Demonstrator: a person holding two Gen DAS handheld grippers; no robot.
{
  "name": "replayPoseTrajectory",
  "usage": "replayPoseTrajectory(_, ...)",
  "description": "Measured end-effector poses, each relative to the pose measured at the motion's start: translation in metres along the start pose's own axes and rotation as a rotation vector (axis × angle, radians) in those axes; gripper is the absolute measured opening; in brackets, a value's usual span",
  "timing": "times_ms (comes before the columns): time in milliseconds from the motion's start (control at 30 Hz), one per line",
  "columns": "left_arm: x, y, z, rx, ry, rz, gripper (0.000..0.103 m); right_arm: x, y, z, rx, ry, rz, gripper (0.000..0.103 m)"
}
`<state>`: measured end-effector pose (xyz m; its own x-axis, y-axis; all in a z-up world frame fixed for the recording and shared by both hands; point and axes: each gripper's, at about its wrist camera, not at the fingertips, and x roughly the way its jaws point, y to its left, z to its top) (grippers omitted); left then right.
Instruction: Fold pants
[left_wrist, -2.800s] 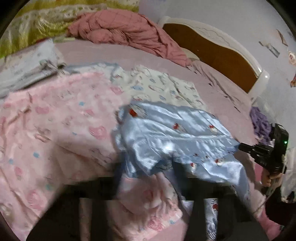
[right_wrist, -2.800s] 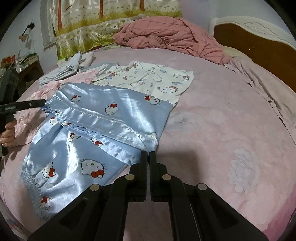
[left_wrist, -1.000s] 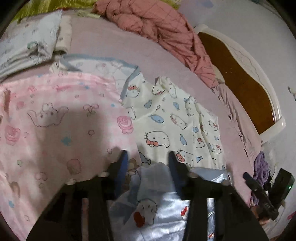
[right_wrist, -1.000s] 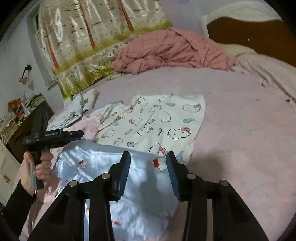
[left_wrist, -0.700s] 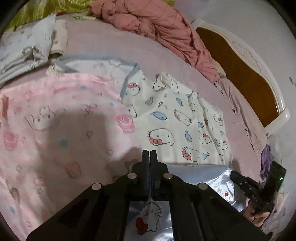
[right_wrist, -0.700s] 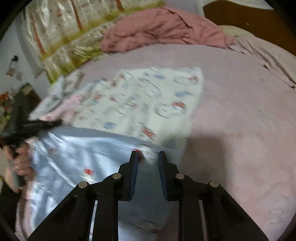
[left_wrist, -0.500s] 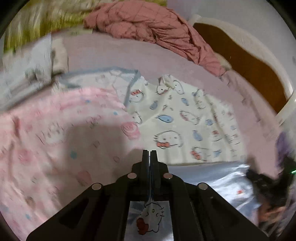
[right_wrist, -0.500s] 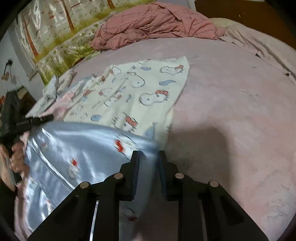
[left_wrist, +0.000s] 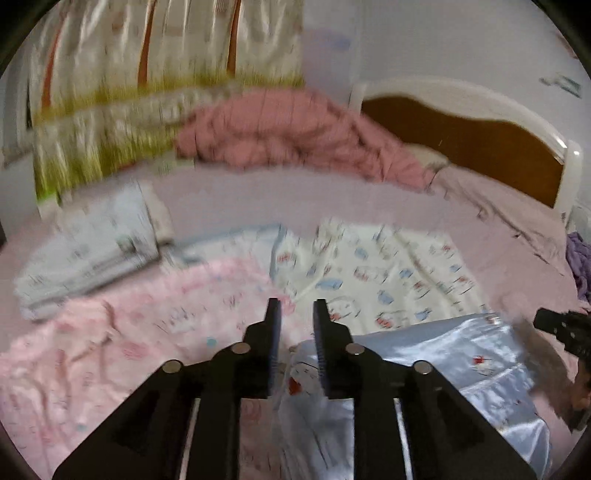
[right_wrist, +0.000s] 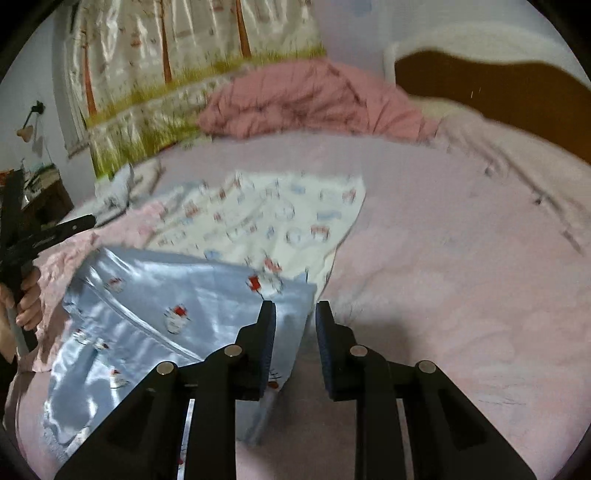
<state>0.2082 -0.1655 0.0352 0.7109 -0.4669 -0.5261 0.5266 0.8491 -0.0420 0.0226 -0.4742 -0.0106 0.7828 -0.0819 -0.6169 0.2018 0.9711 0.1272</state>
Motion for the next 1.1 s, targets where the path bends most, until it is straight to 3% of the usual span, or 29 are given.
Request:
replayPoseTrajectory(200, -0.075, -0.033, -0.017, 0.092, -0.159, 0.045, 0.026, -0.046, 0.018, 0.001, 0.016, -0.094, 0.038, 0.023)
replayPoseTrajectory(333, -0.117, -0.043, -0.04, 0.066, -0.211, -0.006, 0.055, -0.078, 0.035, -0.01, -0.019, -0.161, 0.044, 0.023)
replayPoseTrajectory(467, -0.149, -0.051, -0.086, 0.01, -0.28, 0.046, 0.06, -0.109, 0.051, -0.041, -0.025, -0.271, 0.035, 0.048)
replayPoseTrajectory(500, -0.152, -0.054, -0.095, 0.016, -0.297, 0.073, 0.061, -0.114, 0.055, -0.049, -0.024, -0.295, 0.042, 0.048)
replayPoseTrajectory(567, -0.157, -0.061, -0.112, 0.055, -0.336, 0.121, 0.072, -0.121, 0.064, -0.061, -0.044, -0.329, 0.014, 0.049)
replayPoseTrajectory(633, -0.159, -0.065, -0.122, 0.067, -0.367, 0.146, 0.081, -0.129, 0.073, -0.068, -0.087, -0.372, -0.031, 0.059)
replayPoseTrajectory(700, -0.158, -0.065, -0.128, 0.067, -0.389, 0.162, 0.09, -0.134, 0.075, -0.074, -0.109, -0.423, -0.073, 0.078)
replayPoseTrajectory(767, -0.155, -0.065, -0.127, 0.067, -0.382, 0.182, 0.102, -0.134, 0.076, -0.078, -0.121, -0.443, -0.115, 0.084)
replayPoseTrajectory(933, -0.157, -0.074, -0.132, 0.112, -0.39, 0.202, 0.102, -0.133, 0.071, -0.078, -0.094, -0.417, -0.133, 0.093)
replayPoseTrajectory(1000, -0.157, -0.079, -0.133, 0.135, -0.393, 0.208, 0.102, -0.133, 0.068, -0.078, -0.073, -0.41, -0.138, 0.103)
replayPoseTrajectory(1100, -0.157, -0.083, -0.136, 0.15, -0.392, 0.21, 0.102, -0.133, 0.068, -0.079, -0.065, -0.409, -0.149, 0.103)
